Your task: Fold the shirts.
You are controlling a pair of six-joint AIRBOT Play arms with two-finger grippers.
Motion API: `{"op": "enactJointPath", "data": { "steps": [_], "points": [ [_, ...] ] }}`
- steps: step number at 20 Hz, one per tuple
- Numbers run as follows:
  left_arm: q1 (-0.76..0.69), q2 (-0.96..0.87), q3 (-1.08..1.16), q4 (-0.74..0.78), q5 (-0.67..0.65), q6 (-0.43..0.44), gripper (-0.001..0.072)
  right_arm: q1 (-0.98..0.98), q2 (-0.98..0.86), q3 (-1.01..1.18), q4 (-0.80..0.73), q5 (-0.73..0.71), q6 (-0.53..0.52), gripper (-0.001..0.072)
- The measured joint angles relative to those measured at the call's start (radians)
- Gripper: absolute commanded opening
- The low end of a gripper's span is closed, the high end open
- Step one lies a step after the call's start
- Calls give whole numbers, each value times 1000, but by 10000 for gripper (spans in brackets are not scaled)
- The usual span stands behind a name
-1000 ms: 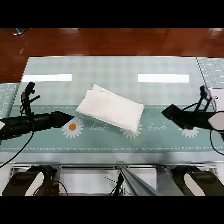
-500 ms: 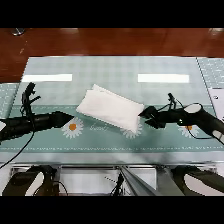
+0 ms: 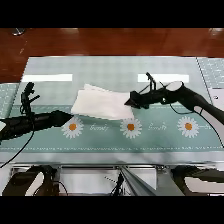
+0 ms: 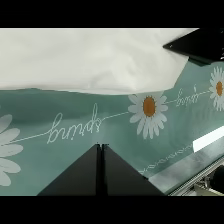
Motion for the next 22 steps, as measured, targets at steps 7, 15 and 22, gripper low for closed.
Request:
{"op": "enactJointPath", "data": {
  "steps": [7,15,22],
  "points": [
    [0,0,0,0,6,-1,22,-14,-10,506,-301,143,175,27],
    [0,0,0,0,0,-1,22,-233,0,886,-494,426,339,27],
    [0,0,0,0,-39,-1,22,-505,105,960,-525,608,453,27]
  ]
}}
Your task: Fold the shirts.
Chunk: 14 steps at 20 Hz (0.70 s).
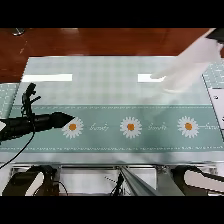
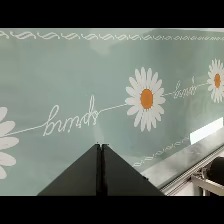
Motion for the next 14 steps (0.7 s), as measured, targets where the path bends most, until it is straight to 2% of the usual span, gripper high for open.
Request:
{"op": "enactJointPath", "data": {
  "steps": [3,7,14],
  "points": [
    [0,0,0,0,-4,5,22,-82,49,4,-70,133,35,25],
    [0,0,0,0,3,13,21,-166,156,-73,-185,227,77,25],
    [0,0,0,0,10,37,22,-389,492,-533,-399,270,133,27]
  ]
}}
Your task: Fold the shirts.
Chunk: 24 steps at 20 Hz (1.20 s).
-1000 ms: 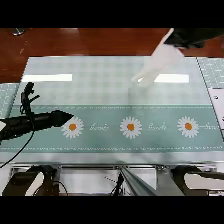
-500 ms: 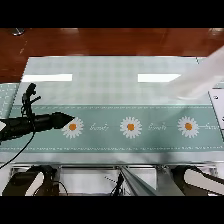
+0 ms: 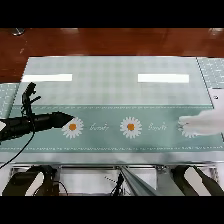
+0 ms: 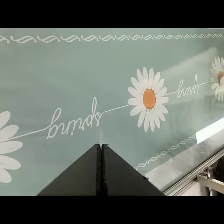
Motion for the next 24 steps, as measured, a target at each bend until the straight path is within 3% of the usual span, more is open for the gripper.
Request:
{"op": "enactJointPath", "data": {
  "steps": [2,3,4,6,7,10,13,16,17,21,24],
  "points": [
    [0,0,0,0,2,3,22,-79,106,-134,-68,1,5,28],
    [0,0,0,0,2,3,22,-114,157,-193,-105,2,6,64],
    [0,0,0,0,2,4,22,-150,204,-252,-146,2,6,157],
    [0,0,0,0,2,5,22,-217,291,-357,-250,3,-2,538],
    [0,0,0,0,2,5,22,-245,320,-397,-304,4,-23,627],
    [0,-2,0,0,11,5,21,-298,357,-470,-398,-5,-80,625],
    [0,-29,36,0,19,5,21,-318,318,-476,-330,-51,-126,594],
    [0,-112,171,-2,0,5,21,-326,227,-420,-90,-119,-156,137],
    [-2,-152,243,-5,-11,3,21,-323,193,-394,34,-156,-163,27],
    [-50,-330,602,-14,-58,-13,20,-177,104,-311,480,-378,-223,27],
    [-138,-443,822,3,-79,-30,20,117,69,-284,547,-579,-258,27]
  ]
}}
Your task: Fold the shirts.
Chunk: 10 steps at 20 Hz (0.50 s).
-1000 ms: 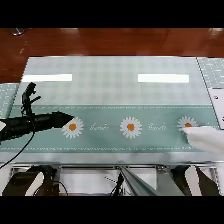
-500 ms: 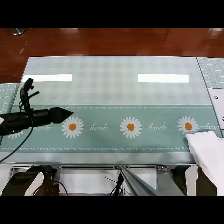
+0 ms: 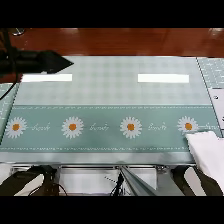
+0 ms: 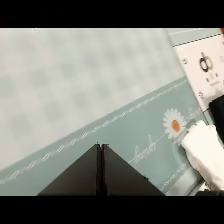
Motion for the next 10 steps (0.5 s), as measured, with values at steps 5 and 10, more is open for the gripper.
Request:
{"op": "enactJointPath", "data": {
  "steps": [5,10],
  "points": [
    [-149,-77,51,274,-1,-107,22,555,-140,-25,-368,-119,73,27],
    [-158,-95,-159,481,60,-202,22,775,-370,-61,-576,-128,179,27]
  ]
}}
